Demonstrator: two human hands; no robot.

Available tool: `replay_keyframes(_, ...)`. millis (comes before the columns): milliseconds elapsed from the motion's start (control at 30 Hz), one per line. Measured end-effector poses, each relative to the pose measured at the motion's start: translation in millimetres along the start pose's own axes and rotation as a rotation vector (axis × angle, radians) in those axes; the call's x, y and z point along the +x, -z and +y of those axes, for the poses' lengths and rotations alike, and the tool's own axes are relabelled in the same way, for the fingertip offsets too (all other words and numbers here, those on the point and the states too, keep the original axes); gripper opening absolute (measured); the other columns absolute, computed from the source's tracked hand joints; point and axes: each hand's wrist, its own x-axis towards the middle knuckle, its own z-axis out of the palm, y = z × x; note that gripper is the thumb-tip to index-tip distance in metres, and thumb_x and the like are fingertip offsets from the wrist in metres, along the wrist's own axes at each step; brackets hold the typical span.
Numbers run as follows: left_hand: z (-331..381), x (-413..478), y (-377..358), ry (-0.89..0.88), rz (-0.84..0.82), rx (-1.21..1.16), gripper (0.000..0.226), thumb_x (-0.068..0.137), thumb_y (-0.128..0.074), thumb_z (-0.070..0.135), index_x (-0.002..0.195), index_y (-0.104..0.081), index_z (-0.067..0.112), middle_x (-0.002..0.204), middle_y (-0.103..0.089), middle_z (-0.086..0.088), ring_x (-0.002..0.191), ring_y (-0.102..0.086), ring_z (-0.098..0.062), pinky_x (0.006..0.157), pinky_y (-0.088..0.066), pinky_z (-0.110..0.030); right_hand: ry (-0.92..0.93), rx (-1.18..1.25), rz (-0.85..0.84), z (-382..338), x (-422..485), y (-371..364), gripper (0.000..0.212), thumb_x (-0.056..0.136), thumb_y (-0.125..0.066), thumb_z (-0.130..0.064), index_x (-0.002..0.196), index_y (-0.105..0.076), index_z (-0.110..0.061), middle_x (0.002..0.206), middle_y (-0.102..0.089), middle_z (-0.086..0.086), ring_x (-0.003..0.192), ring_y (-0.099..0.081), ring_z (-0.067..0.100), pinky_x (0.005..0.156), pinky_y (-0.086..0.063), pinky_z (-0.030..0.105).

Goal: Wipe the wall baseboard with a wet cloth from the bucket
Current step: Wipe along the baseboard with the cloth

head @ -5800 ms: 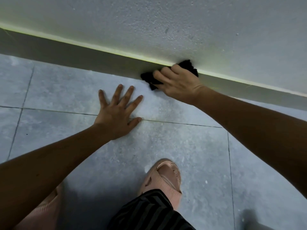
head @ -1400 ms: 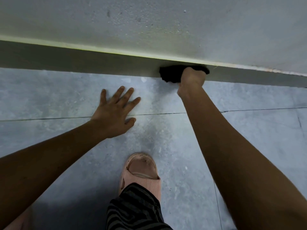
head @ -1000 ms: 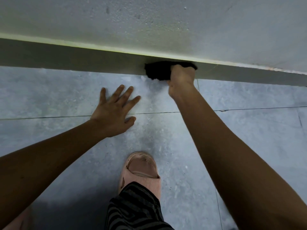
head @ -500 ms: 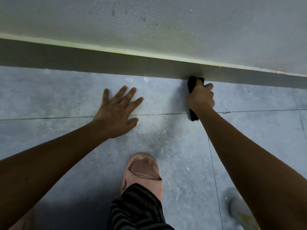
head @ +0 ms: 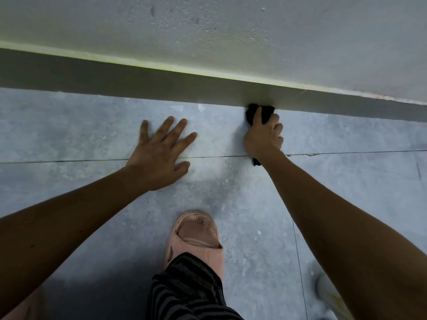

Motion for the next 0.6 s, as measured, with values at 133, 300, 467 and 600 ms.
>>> replay_keyframes(133,-1,0,-2,-0.006,0.012,-0.01,0.069,0.091,-0.02,0.059,0.149,0.006,0.034,0.16,0.015,-0.001,0.146,0.017,-0.024,0.114,0.006,-0.06,0.291,-0.144,0.099,7,-14,-11,0.079,0.087,-0.048,-0.011,0.152,-0.007,-0.027,0.147,-0.02,0.013,0.122,-0.033,0.033,0.092,-0.037,0.04)
replay_keyframes(300,-2,1,-3,-0.012,0.014,-0.021,0.068,0.09,-0.017,0.059,0.149,0.005,0.034,0.16,0.014,-0.001,0.146,0.016,-0.023,0.114,0.006,-0.06,0.273,-0.195,0.135,40,7,0,0.077,0.088,-0.047,-0.005,0.151,-0.014,-0.034,0.144,-0.027,0.01,0.121,-0.034,0.034,0.093,-0.037,0.043)
replay_keyframes(467,-1,0,-1,-0.009,0.009,-0.022,0.071,0.085,-0.012,0.059,0.149,0.005,0.034,0.16,0.014,-0.001,0.146,0.016,-0.023,0.114,0.004,-0.06,0.244,0.128,0.153,43,22,5,0.056,0.091,-0.053,-0.007,0.138,-0.041,-0.034,0.133,-0.038,0.009,0.111,-0.04,0.031,0.095,-0.044,0.047)
replay_keyframes(600,-1,0,-1,-0.011,0.013,-0.016,0.071,0.086,-0.013,0.06,0.15,0.004,0.034,0.16,0.014,-0.001,0.146,0.016,-0.023,0.113,0.005,-0.06,0.595,0.102,0.17,34,12,3,0.049,0.086,-0.057,-0.004,0.128,-0.055,-0.029,0.127,-0.047,0.007,0.11,-0.044,0.029,0.094,-0.044,0.042)
